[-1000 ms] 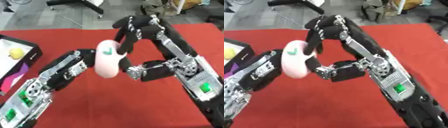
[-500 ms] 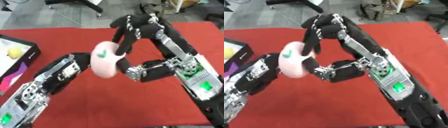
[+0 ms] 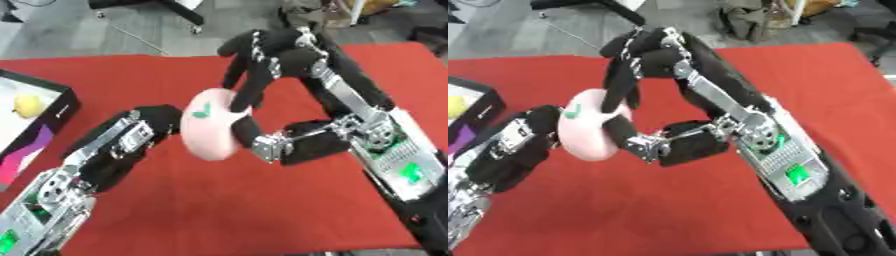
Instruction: Pick up the objects with one hand, pass them to the other hand, and then place them into the box on the other side of the table.
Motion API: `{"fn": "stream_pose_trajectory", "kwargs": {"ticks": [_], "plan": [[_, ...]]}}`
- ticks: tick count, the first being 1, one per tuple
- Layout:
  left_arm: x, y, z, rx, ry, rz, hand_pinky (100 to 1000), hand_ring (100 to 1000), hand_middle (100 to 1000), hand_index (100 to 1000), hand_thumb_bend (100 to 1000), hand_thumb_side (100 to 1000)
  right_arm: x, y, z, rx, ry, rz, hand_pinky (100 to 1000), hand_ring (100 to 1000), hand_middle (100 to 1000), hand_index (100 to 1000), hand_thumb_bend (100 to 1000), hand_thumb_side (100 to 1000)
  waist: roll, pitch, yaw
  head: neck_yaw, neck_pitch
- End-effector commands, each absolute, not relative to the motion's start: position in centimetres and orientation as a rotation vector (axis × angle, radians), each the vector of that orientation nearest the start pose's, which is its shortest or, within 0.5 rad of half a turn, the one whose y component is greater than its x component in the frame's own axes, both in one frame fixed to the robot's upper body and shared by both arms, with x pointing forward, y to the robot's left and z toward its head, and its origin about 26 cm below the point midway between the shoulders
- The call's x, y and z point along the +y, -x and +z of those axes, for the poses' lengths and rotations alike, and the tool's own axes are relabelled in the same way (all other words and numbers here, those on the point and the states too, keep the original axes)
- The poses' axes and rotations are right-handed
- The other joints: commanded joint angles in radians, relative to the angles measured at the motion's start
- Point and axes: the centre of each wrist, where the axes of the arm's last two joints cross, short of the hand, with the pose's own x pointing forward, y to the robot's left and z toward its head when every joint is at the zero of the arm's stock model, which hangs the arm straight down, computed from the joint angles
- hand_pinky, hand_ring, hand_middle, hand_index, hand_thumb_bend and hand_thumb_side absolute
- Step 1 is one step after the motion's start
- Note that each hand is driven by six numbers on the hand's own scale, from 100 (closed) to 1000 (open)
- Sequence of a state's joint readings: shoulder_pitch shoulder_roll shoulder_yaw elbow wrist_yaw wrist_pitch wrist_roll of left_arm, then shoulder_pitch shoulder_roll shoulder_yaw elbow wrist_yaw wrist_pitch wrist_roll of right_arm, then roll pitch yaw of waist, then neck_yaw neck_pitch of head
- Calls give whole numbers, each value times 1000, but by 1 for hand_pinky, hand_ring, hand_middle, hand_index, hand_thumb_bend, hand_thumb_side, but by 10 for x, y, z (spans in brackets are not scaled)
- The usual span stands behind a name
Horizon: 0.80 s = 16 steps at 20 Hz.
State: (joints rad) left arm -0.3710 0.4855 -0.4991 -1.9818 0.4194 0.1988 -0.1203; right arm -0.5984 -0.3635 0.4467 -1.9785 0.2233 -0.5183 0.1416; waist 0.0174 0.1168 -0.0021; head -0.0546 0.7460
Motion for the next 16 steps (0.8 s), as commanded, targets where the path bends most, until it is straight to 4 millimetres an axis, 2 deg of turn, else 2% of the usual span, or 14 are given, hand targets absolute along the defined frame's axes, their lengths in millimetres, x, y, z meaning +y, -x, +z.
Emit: {"fn": "stream_pose_trajectory", "kwargs": {"ticks": [1, 16], "plan": [[172, -282, 175, -1776, 584, -848, 947, 736, 592, 611, 359, 775, -132, -294, 239, 2820, 267, -1337, 760, 562, 325, 371, 100, 100, 2, -8, 0, -5, 0], [171, -282, 176, -1776, 748, -966, 941, 718, 568, 596, 352, 759, -131, -304, 226, 2836, 197, -1402, 765, 550, 309, 358, 100, 100, 3, -7, 4, -18, 1]]}}
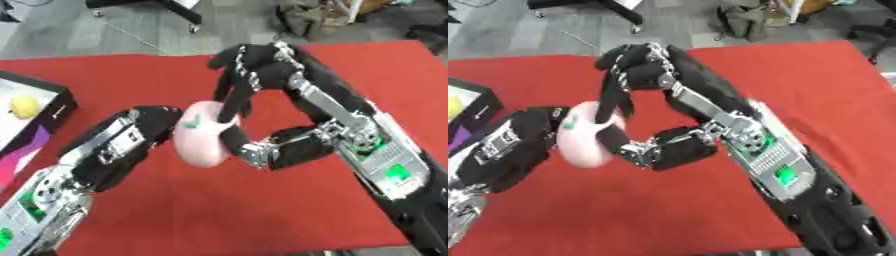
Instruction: Pick up the objects with one hand, pass them to the other hand, and then place them into the box on the other side of the table.
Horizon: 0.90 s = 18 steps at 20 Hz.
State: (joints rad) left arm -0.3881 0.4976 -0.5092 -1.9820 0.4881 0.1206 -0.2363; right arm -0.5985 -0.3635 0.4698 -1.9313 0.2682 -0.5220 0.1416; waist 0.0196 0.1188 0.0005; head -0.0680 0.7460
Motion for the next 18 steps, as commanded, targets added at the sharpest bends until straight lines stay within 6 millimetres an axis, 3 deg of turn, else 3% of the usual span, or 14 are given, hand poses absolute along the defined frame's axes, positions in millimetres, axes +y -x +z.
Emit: {"fn": "stream_pose_trajectory", "kwargs": {"ticks": [1, 18], "plan": [[171, -282, 177, -1772, 752, -980, 941, 718, 569, 595, 352, 759, -130, -304, 226, 2837, 196, -1404, 766, 550, 309, 357, 100, 100, 0, -9, 1, -5, 1], [154, -282, 186, -1775, 686, -1008, 955, 749, 619, 634, 327, 678, -119, -302, 224, 2818, 256, -1406, 767, 549, 307, 356, 100, 100, -1, -11, -2, -3, 1]]}}
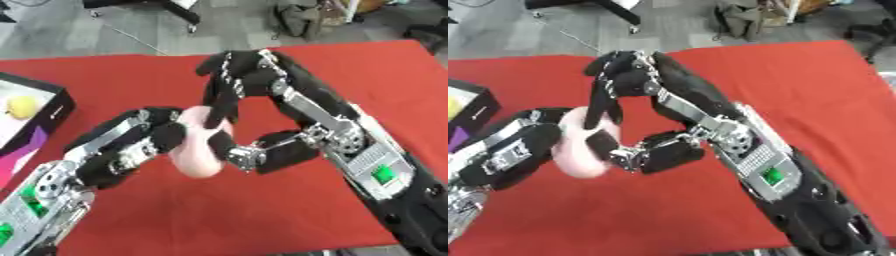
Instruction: Pick up the objects with one hand, pass them to the other hand, and then place them into the box on the other side of the table.
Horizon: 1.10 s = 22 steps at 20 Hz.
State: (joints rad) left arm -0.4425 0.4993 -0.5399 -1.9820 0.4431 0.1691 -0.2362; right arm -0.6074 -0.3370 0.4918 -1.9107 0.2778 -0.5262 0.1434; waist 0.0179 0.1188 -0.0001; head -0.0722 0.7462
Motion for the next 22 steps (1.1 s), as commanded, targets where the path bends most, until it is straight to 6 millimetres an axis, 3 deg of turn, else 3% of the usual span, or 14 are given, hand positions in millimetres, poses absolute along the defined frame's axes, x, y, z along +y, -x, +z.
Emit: {"fn": "stream_pose_trajectory", "kwargs": {"ticks": [1, 4, 9, 11, 15, 18, 22], "plan": [[153, -281, 186, -1775, 687, -1006, 950, 742, 610, 629, 322, 672, -118, -302, 224, 2818, 256, -1406, 767, 549, 307, 356, 100, 100, 1, -11, -2, 2, 2], [149, -281, 187, -1769, 699, -1015, 921, 689, 552, 587, 279, 611, -118, -302, 224, 2821, 255, -1405, 767, 549, 307, 356, 100, 100, 1, -11, -3, 3, 4], [146, -280, 187, -1768, 704, -1048, 842, 532, 381, 443, 100, 351, -119, -303, 223, 2825, 248, -1404, 764, 548, 307, 355, 100, 100, 1, -11, -4, 4, 8], [146, -280, 187, -1765, 693, -1046, 800, 467, 300, 364, 100, 270, -121, -303, 223, 2826, 246, -1402, 762, 548, 307, 356, 100, 100, 1, -12, -5, 5, 9], [144, -279, 186, -1758, 683, -1006, 736, 356, 171, 243, 100, 252, -123, -303, 223, 2827, 244, -1400, 761, 547, 307, 356, 100, 100, 0, -13, -4, 6, 12], [144, -279, 186, -1756, 666, -946, 721, 325, 136, 213, 100, 257, -124, -302, 223, 2826, 243, -1400, 762, 550, 315, 368, 100, 100, 0, -14, -4, 7, 15], [145, -279, 185, -1750, 617, -883, 717, 321, 129, 205, 100, 263, -127, -301, 225, 2812, 229, -1372, 754, 575, 421, 489, 117, 100, -1, -14, -5, 9, 15]]}}
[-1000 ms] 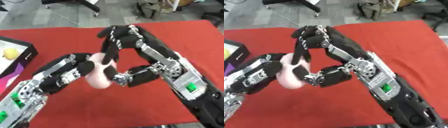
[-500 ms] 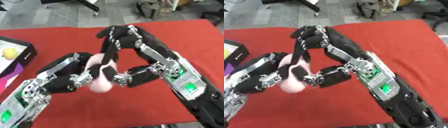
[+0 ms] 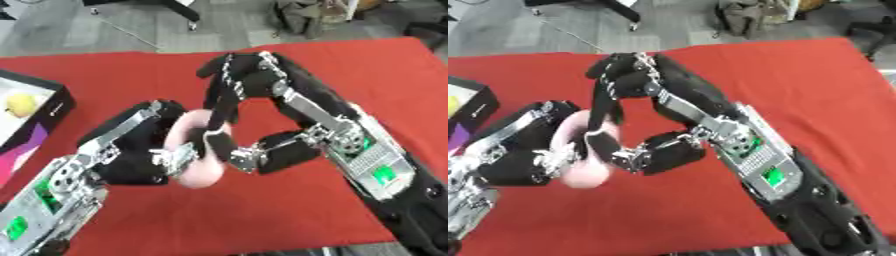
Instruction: Pick up the objects with one hand, pass them to the other hand, and then place them into the box on the other side of the table.
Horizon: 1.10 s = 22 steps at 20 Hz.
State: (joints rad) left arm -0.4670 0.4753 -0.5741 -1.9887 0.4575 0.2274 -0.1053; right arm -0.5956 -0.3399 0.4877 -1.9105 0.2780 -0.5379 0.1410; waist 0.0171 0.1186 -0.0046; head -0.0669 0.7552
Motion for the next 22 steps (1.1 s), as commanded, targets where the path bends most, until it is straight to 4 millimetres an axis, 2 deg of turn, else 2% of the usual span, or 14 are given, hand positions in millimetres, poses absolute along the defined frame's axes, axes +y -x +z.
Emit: {"fn": "stream_pose_trajectory", "kwargs": {"ticks": [1, 2, 3, 5, 6, 7, 9, 11, 13, 15, 17, 19, 22], "plan": [[146, -279, 185, -1748, 599, -871, 716, 321, 129, 204, 100, 263, -129, -299, 227, 2807, 218, -1348, 750, 579, 440, 511, 153, 100, -1, -13, -2, 4, 5], [148, -279, 184, -1745, 577, -858, 718, 322, 130, 205, 100, 263, -132, -297, 229, 2803, 203, -1318, 742, 591, 472, 562, 208, 176, -1, -13, -3, 6, 5], [150, -279, 183, -1741, 555, -847, 719, 322, 130, 204, 100, 262, -134, -295, 231, 2797, 187, -1285, 738, 599, 491, 600, 283, 200, -2, -14, -4, 7, 4], [154, -279, 181, -1732, 516, -820, 718, 322, 130, 204, 100, 261, -139, -293, 235, 2795, 160, -1219, 735, 636, 560, 709, 432, 315, -2, -14, -5, 9, 4], [156, -279, 180, -1727, 501, -807, 718, 322, 130, 204, 100, 261, -141, -294, 236, 2791, 144, -1191, 741, 661, 594, 751, 464, 342, -2, -14, -6, 10, 3], [157, -279, 179, -1723, 491, -796, 718, 322, 130, 205, 100, 262, -143, -294, 236, 2781, 127, -1177, 758, 707, 665, 833, 517, 388, -1, -14, -6, 10, 1], [159, -279, 177, -1717, 481, -780, 718, 322, 131, 206, 100, 264, -145, -294, 236, 2751, 97, -1181, 814, 796, 784, 943, 580, 418, -1, -14, -6, 10, 0], [160, -279, 177, -1715, 478, -771, 718, 323, 131, 206, 100, 265, -146, -294, 235, 2717, 80, -1209, 830, 813, 807, 970, 592, 420, -1, -14, -6, 9, -1], [160, -279, 177, -1716, 479, -764, 717, 323, 133, 208, 100, 267, -147, -294, 234, 2672, 67, -1260, 886, 885, 892, 1000, 620, 439, -1, -15, -6, 9, -2], [160, -280, 177, -1718, 480, -756, 716, 322, 133, 207, 100, 267, -148, -295, 234, 2652, 58, -1288, 880, 875, 883, 1000, 607, 436, -1, -15, -7, 9, -4], [164, -280, 177, -1720, 461, -744, 714, 322, 131, 204, 100, 259, -151, -296, 234, 2687, 61, -1244, 864, 859, 869, 1000, 591, 420, 0, -14, -9, 10, -10], [173, -283, 179, -1738, 403, -721, 712, 322, 127, 200, 100, 244, -155, -297, 234, 2731, 57, -1189, 854, 843, 861, 998, 568, 404, 0, -15, -10, 10, -18], [204, -290, 187, -1783, 182, -631, 698, 319, 117, 191, 100, 213, -160, -298, 232, 2775, 23, -1154, 851, 834, 858, 997, 542, 406, 6, -19, -10, 35, -35]]}}
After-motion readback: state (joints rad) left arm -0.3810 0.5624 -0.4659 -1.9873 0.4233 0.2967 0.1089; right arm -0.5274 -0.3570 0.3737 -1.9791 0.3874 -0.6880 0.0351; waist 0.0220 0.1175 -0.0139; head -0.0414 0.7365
